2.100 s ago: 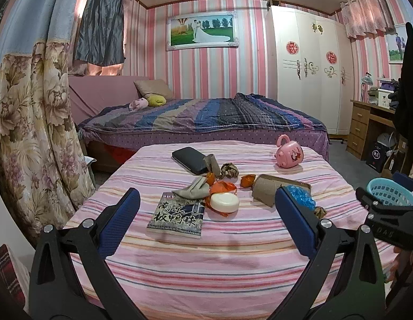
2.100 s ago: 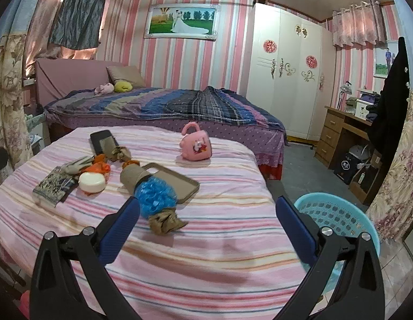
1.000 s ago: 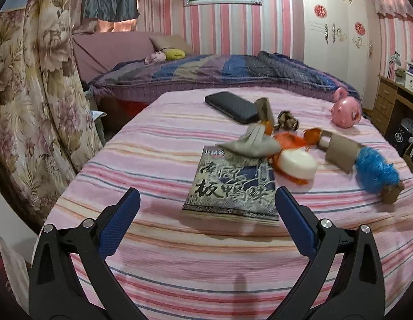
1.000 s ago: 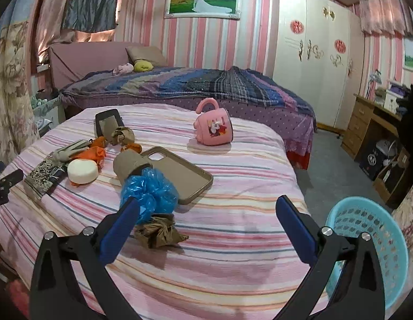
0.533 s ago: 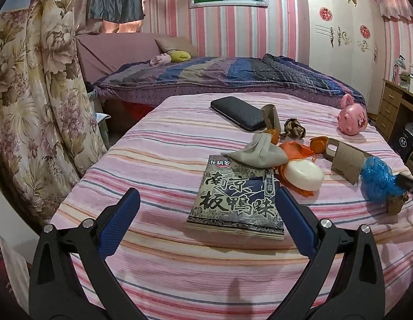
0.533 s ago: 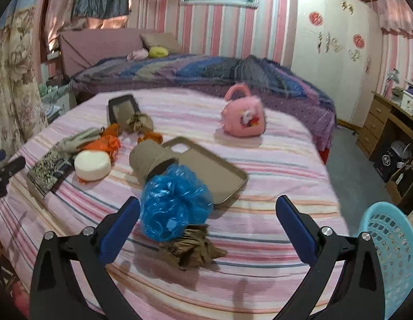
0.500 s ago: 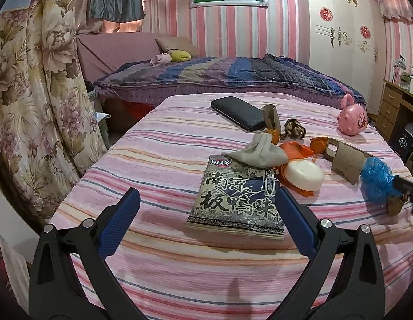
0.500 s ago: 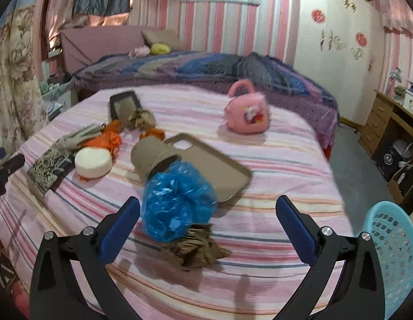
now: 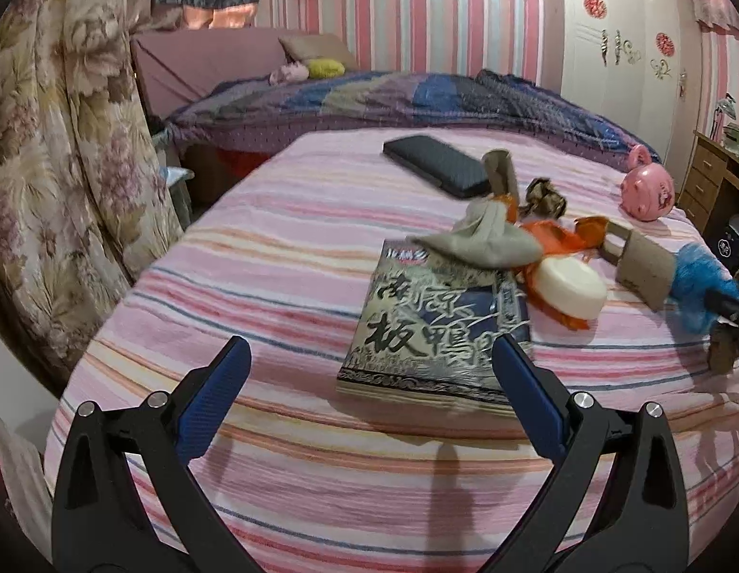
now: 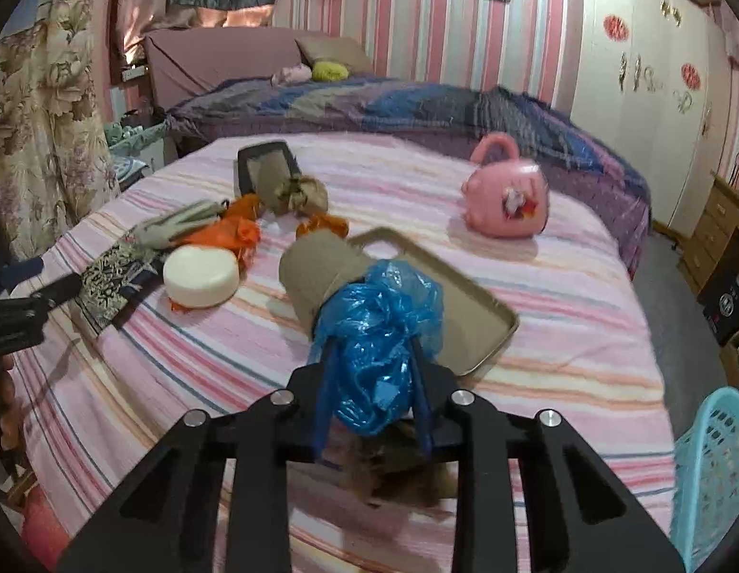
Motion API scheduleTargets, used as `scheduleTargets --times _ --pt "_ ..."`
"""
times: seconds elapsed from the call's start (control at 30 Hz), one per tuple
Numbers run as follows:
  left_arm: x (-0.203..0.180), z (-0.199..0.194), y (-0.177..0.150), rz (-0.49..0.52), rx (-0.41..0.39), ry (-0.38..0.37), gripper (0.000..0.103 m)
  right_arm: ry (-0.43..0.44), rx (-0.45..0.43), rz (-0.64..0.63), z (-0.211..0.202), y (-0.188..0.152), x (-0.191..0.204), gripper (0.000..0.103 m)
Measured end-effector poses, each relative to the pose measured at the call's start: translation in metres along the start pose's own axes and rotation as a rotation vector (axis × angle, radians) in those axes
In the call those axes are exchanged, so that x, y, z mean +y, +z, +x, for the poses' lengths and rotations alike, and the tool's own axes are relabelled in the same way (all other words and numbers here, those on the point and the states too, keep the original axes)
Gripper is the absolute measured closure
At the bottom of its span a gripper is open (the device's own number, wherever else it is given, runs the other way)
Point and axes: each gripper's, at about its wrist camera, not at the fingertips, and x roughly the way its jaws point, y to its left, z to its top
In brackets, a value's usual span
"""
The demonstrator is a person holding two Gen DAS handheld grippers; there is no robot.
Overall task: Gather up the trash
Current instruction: 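Grasp the blue plastic bag with the right tool while the left tool grasps the snack packet, then lift the blue bag with the right tool while the left tool lifts the snack packet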
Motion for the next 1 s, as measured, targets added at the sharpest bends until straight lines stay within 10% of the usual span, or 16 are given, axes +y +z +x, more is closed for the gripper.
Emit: scheduleTargets --times 0.17,0.4,0.57,1.0 --pt "0.000 0.015 0.003 0.009 0.050 -0.015 0.006 -0.019 -0.037 0.029 -0.011 0.003 -0.012 0.075" --pt "-0.007 0.025 -0.003 0.022 0.112 -0.094 0.049 -0.027 -0.037 0.045 -0.014 0.003 -0.021 0.075" --pt "0.001 0.021 0.001 -0.006 0.128 -0.113 0.103 -0.028 -0.051 0.050 -0.019 0.003 -0.025 0.075" --pt "-0.001 -0.025 0.016 0.012 0.037 -0.107 0.103 -0.034 -0.097 0.115 -0.043 0.002 -0.049 0.075"
